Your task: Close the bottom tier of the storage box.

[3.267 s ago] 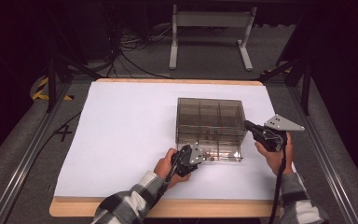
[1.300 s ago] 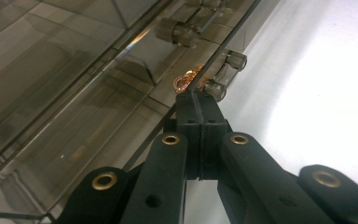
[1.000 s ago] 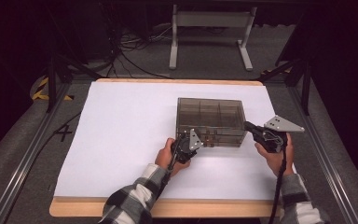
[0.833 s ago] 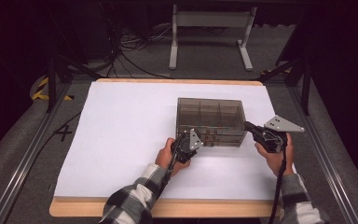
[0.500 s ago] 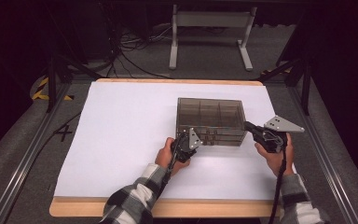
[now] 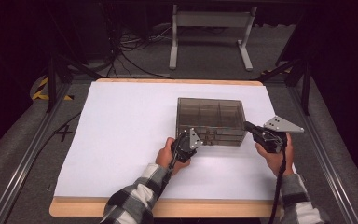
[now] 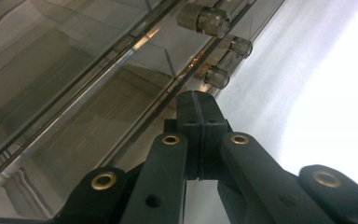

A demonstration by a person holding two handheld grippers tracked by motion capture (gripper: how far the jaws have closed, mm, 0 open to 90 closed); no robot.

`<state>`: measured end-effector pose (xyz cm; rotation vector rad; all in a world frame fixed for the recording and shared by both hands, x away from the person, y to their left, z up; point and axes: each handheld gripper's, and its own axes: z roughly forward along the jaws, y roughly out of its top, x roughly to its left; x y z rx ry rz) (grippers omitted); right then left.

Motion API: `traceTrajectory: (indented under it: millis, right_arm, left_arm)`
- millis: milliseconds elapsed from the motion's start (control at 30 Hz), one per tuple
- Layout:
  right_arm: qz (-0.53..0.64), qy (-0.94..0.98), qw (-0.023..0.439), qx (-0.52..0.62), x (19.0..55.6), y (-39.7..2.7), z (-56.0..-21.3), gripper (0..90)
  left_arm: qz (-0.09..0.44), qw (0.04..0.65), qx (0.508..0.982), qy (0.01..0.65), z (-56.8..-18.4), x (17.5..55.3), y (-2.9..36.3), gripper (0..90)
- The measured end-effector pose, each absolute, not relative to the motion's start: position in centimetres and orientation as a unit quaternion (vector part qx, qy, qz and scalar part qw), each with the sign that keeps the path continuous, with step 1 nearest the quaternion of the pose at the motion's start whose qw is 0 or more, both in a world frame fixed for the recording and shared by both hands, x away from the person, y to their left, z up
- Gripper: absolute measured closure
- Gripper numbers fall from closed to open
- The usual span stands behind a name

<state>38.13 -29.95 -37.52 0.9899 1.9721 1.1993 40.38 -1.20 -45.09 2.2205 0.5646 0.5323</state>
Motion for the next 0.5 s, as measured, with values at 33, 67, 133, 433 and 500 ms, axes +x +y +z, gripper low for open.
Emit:
traceTrajectory:
  millis: [33,67,133,433,500]
  right_arm:
    - [0.453,0.747,0.310,0.375,38.12,-29.94,-37.51,90.0]
    - [0.453,0.747,0.311,0.375,38.11,-29.93,-37.51,90.0]
    - [0.452,0.747,0.311,0.374,38.10,-29.91,-37.51,90.0]
    - [0.449,0.748,0.315,0.374,38.03,-29.79,-37.47,90.0]
    - [0.447,0.749,0.317,0.372,37.99,-29.77,-37.45,90.0]
  left_arm:
    - [0.210,0.383,0.872,0.221,-45.09,40.39,-1.21,89.9]
    - [0.211,0.383,0.872,0.221,-45.10,40.39,-1.21,89.9]
    - [0.208,0.383,0.872,0.222,-45.11,40.40,-1.20,89.9]
    - [0.210,0.378,0.875,0.220,-45.16,40.39,-1.33,89.8]
    - [0.211,0.377,0.875,0.218,-45.16,40.41,-1.36,89.9]
